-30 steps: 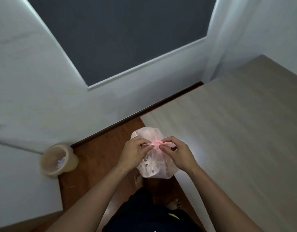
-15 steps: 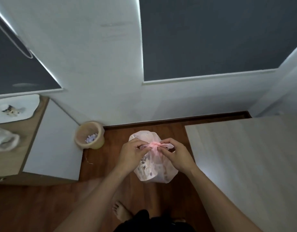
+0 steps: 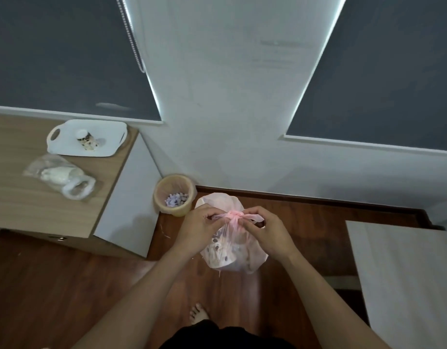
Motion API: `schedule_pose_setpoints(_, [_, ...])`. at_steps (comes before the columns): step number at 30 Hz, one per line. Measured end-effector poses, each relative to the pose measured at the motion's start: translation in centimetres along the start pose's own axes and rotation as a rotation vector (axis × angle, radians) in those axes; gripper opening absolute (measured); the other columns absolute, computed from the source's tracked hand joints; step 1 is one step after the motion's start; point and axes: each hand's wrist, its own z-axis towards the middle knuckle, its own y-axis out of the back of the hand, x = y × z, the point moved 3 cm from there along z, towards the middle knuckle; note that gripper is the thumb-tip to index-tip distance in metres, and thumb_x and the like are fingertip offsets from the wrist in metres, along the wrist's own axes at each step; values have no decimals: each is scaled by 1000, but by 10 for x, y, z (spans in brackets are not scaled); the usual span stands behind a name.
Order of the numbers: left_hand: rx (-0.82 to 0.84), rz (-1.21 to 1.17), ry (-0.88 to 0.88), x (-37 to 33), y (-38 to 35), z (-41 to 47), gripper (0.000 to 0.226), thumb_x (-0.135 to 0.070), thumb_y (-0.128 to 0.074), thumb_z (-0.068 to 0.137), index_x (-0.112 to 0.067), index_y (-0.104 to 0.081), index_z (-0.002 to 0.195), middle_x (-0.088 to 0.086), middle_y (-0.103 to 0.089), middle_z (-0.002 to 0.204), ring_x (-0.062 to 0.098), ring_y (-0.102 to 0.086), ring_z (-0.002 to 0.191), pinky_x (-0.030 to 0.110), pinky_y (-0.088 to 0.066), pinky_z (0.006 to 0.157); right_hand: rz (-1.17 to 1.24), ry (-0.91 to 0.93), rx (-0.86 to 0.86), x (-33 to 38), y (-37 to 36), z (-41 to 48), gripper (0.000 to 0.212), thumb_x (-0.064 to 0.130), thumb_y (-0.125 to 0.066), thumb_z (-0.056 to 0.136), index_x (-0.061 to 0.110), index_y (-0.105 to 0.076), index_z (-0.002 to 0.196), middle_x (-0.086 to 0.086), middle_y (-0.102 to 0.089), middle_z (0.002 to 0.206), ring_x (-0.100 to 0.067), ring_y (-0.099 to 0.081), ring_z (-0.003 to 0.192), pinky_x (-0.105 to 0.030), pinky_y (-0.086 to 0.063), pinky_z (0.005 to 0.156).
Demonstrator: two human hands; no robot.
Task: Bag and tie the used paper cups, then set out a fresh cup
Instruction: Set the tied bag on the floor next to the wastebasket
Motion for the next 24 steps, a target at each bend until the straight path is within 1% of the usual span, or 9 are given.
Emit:
schedule_pose_setpoints(2, [-19, 29, -8, 13, 19, 6, 14, -22, -90, 94, -18, -89, 107, 0, -78, 103, 11, -73, 95, 18, -56, 80, 10, 1, 12, 6, -21, 11, 12, 26, -84, 97, 31, -79, 106, 14, -81, 105, -8, -76, 96, -34, -62, 86])
schedule_pose_setpoints(3, [-28, 29, 0, 20, 29, 9, 14, -22, -90, 93, -17, -90, 106, -1, -79, 102, 10, -73, 94, 19, -55, 82, 14, -2, 16, 9, -32, 17, 12, 25, -84, 97, 30, -79, 107, 14, -81, 105, -7, -76, 96, -31, -61, 84])
schedule_pose_setpoints(6, [-32, 25, 23, 34, 46, 16, 14, -23, -91, 92, -17, -90, 105, -5, -79, 98, 9, -73, 89, 23, -55, 82, 27, -20, 22, 13, -52, 28, 12, 23, -84, 97, 29, -79, 106, 15, -81, 103, -5, -75, 93, -23, -59, 80])
schedule_pose_setpoints(11, [-10, 8, 67, 58, 64, 42, 13, -24, -91, 92, -21, -90, 104, -12, -78, 94, 12, -75, 91, 36, -61, 86, 39, -55, 48, 14, -74, 59, 11, 23, -83, 98, 30, -78, 106, 15, -82, 102, -3, -75, 89, -18, -56, 77])
schedule_pose_setpoints(14, [-3, 0, 115, 72, 66, 62, 12, -25, -90, 93, -23, -90, 105, -10, -79, 100, 11, -76, 94, 41, -63, 90, 48, -86, 68, 9, -78, 85, 12, 24, -83, 98, 31, -79, 106, 16, -81, 104, -4, -75, 91, -21, -57, 80])
schedule_pose_setpoints(17, [21, -20, 178, 86, 67, 90, 11, -29, -88, 94, -27, -89, 105, -12, -80, 102, 13, -77, 94, 47, -67, 87, 37, -101, 94, 1, -83, 118, 13, 24, -81, 99, 33, -78, 108, 18, -81, 107, -7, -76, 98, -30, -61, 84])
schedule_pose_setpoints(19, [29, -18, 211, 93, 67, 113, 11, -30, -88, 94, -29, -89, 106, -13, -80, 102, 12, -78, 95, 49, -67, 87, 37, -125, 114, -7, -84, 144, 14, 26, -81, 99, 35, -78, 110, 18, -80, 109, -8, -76, 100, -34, -63, 86])
schedule_pose_setpoints(21, [18, -15, 233, 100, 67, 134, 10, -28, -88, 94, -29, -89, 105, -11, -81, 102, 13, -78, 95, 49, -65, 91, 39, -142, 123, -13, -86, 167, 15, 25, -81, 99, 35, -78, 110, 18, -80, 110, -8, -75, 101, -33, -62, 86])
schedule_pose_setpoints(24, [1, -18, 276, 115, 64, 172, 10, -25, -89, 94, -26, -90, 104, -7, -81, 102, 18, -78, 95, 52, -64, 90, 57, -174, 132, -27, -89, 211, 15, 20, -81, 99, 30, -79, 110, 17, -81, 108, -8, -76, 98, -29, -60, 85])
